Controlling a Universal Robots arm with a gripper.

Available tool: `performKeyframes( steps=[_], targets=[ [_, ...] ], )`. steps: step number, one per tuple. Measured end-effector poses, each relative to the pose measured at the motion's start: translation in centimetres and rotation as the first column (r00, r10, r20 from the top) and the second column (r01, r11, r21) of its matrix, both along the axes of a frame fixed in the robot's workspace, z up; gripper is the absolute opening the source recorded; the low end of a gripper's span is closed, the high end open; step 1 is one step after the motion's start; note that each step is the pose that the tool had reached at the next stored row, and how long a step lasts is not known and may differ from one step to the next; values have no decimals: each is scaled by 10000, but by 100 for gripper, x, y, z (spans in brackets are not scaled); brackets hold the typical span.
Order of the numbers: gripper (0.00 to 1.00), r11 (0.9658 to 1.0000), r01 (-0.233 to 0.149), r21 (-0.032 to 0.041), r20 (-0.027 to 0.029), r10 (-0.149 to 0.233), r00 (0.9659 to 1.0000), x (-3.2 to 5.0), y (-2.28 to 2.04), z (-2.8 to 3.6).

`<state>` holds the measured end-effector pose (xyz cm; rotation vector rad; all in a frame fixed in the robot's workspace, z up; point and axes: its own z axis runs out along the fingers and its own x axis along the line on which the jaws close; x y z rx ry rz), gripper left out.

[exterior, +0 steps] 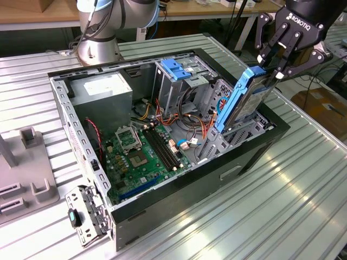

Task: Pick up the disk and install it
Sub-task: 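Insert the disk into the insertion slot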

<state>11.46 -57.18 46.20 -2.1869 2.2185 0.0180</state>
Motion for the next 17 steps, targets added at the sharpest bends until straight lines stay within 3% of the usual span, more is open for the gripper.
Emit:
performKeyframes(
  steps=[6, 17],
  targets=[
    [35, 10000, -24, 2, 0, 24, 10000, 1, 3, -7],
    [35, 9999, -108, 0, 0, 108, 9999, 1, 3, -237]
  ],
)
